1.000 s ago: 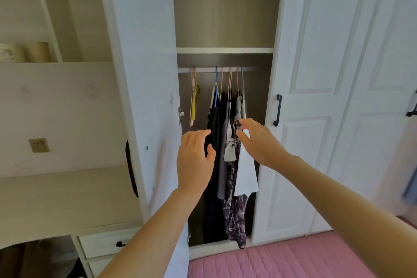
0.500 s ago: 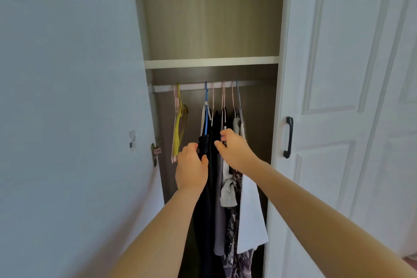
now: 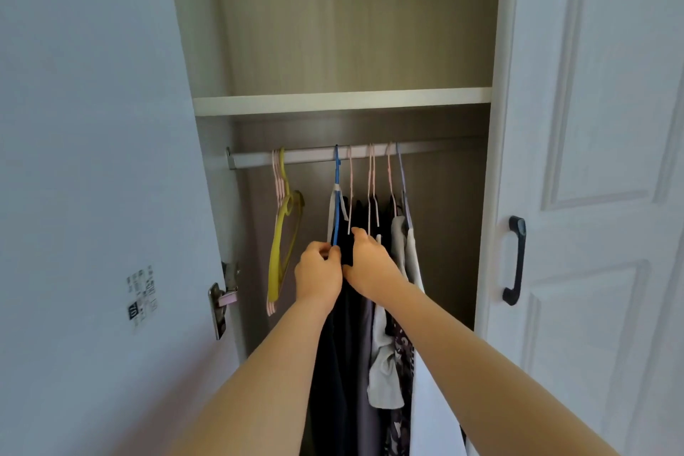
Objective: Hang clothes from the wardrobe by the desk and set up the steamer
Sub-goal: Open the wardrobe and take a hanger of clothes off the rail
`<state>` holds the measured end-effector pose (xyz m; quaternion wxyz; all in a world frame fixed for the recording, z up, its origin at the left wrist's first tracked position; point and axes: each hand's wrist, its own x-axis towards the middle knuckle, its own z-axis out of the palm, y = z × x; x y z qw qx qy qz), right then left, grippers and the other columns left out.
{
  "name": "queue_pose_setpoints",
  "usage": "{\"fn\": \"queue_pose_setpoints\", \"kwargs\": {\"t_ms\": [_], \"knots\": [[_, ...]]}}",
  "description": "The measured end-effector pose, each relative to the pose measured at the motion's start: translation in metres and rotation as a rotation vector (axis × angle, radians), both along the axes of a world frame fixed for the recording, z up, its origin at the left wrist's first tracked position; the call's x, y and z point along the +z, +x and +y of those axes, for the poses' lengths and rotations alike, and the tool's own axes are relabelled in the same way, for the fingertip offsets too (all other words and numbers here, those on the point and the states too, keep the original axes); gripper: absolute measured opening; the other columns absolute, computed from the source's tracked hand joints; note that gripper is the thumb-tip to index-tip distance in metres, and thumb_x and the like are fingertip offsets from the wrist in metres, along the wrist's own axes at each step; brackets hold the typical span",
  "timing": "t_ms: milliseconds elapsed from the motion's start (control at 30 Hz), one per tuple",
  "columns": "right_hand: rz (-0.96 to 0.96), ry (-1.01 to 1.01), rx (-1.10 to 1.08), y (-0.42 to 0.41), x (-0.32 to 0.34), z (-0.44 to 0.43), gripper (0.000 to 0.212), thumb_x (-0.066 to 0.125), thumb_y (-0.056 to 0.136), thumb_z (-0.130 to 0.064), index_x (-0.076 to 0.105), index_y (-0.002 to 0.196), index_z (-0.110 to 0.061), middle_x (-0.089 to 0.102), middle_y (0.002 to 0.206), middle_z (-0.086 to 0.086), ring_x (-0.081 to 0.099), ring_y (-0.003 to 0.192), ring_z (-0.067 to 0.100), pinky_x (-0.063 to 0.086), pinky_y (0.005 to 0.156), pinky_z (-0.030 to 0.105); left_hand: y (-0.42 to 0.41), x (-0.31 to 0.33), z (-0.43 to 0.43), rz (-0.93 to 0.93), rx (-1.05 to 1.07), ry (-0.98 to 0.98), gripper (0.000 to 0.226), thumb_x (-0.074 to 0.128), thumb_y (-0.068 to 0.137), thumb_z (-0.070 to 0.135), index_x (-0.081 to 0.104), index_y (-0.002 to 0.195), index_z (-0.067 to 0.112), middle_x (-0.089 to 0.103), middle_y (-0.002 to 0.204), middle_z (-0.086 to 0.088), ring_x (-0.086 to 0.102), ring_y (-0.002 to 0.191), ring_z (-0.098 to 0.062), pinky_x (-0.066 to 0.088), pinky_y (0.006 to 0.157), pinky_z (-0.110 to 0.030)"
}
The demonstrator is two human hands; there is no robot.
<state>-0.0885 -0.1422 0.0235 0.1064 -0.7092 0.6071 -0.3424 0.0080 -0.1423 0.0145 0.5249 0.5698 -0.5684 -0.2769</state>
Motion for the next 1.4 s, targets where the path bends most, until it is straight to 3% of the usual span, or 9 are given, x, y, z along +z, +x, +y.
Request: {"fn": "queue_pose_setpoints", "kwargs": {"t_ms": [200, 300, 400, 567, 767, 933, 1133, 1267, 1400], "knots": [[-0.025, 0.064, -0.032, -0.02, -0.005, -0.021, 0.075, 0.058, 0.081, 0.002, 0.02, 0.145, -0.004, 0.052, 0.126, 0.017, 0.055, 0.11, 0.032, 0.049, 0.086, 0.036, -0.012, 0.015, -0.034, -0.005, -0.016, 0.029, 0.033, 0.056, 0.093, 0.013, 0.056, 0.125, 0.009, 0.06, 0.122, -0.01, 0.056, 0.109, -0.025, 0.041, 0.082, -0.026], [-0.097, 0.088, -0.074, -0.024, -0.004, -0.032, 0.073, 0.059, 0.081, 0.002, 0.023, 0.144, -0.004, 0.05, 0.131, 0.017, 0.053, 0.114, 0.032, 0.048, 0.086, 0.034, -0.018, 0.022, -0.049, 0.138, -0.06, 0.102, 0.034, 0.056, 0.092, 0.012, 0.057, 0.126, 0.01, 0.064, 0.111, -0.007, 0.058, 0.101, -0.022, 0.044, 0.082, -0.028], [-0.184, 0.081, -0.133, -0.023, -0.001, -0.04, 0.048, 0.054, 0.085, -0.004, 0.042, 0.132, -0.007, 0.056, 0.122, 0.015, 0.053, 0.111, 0.033, 0.05, 0.089, 0.042, -0.026, 0.031, -0.055, 0.289, -0.102, 0.189, 0.026, 0.051, 0.097, 0.025, 0.059, 0.117, 0.01, 0.064, 0.089, -0.006, 0.056, 0.084, -0.02, 0.044, 0.075, -0.03], [-0.335, 0.116, -0.207, -0.011, 0.003, -0.044, 0.015, 0.046, 0.094, -0.015, 0.053, 0.096, -0.028, 0.059, 0.114, 0.011, 0.05, 0.116, 0.035, 0.041, 0.097, 0.059, -0.034, 0.038, -0.058, 0.282, -0.136, 0.201, 0.022, 0.042, 0.1, 0.017, 0.061, 0.111, 0.015, 0.058, 0.122, -0.015, 0.054, 0.107, -0.027, 0.04, 0.078, -0.032], [-0.484, 0.08, -0.253, -0.012, 0.013, -0.038, 0.033, 0.044, 0.091, -0.006, 0.043, 0.071, -0.033, 0.06, 0.107, 0.01, 0.055, 0.107, 0.036, 0.04, 0.097, 0.061, -0.038, 0.045, -0.057, 0.281, -0.056, 0.1, 0.026, 0.035, 0.099, 0.013, 0.06, 0.106, 0.009, 0.057, 0.094, -0.011, 0.048, 0.068, -0.017, 0.035, 0.054, -0.027], [-0.536, 0.038, -0.25, -0.016, 0.034, -0.031, 0.032, 0.046, 0.09, -0.007, 0.046, 0.072, -0.033, 0.061, 0.107, 0.008, 0.055, 0.107, 0.036, 0.041, 0.095, 0.063, -0.039, 0.067, -0.048, 0.3, -0.049, 0.062, 0.023, 0.036, 0.1, 0.015, 0.058, 0.099, 0.012, 0.057, 0.095, -0.01, 0.047, 0.069, -0.017, 0.035, 0.054, -0.026], [-0.506, 0.018, -0.238, -0.016, 0.041, -0.011, 0.029, 0.048, 0.092, -0.008, 0.047, 0.077, -0.033, 0.061, 0.106, 0.008, 0.056, 0.104, 0.034, 0.046, 0.092, 0.056, -0.034, 0.076, -0.028, 0.259, -0.064, 0.056, 0.023, 0.037, 0.1, 0.015, 0.059, 0.102, 0.012, 0.057, 0.098, -0.01, 0.049, 0.077, -0.019, 0.035, 0.058, -0.027], [-0.531, -0.004, -0.193, -0.02, 0.034, 0.011, 0.018, 0.045, 0.096, -0.007, 0.057, 0.106, -0.014, 0.061, 0.109, 0.012, 0.057, 0.082, 0.021, 0.045, 0.059, 0.027, -0.033, 0.066, -0.01, 0.236, -0.075, 0.076, 0.023, 0.037, 0.099, 0.015, 0.059, 0.103, 0.013, 0.058, 0.102, -0.011, 0.049, 0.079, -0.02, 0.036, 0.059, -0.029], [-0.519, -0.017, -0.173, -0.019, 0.027, 0.042, 0.018, 0.044, 0.096, -0.006, 0.057, 0.108, -0.012, 0.061, 0.106, 0.011, 0.053, 0.073, 0.016, 0.037, 0.053, 0.021, -0.03, 0.057, 0.011, 0.268, -0.074, 0.095, 0.026, 0.036, 0.1, 0.015, 0.059, 0.112, 0.013, 0.058, 0.103, -0.011, 0.048, 0.073, -0.016, 0.034, 0.056, -0.027]]}}
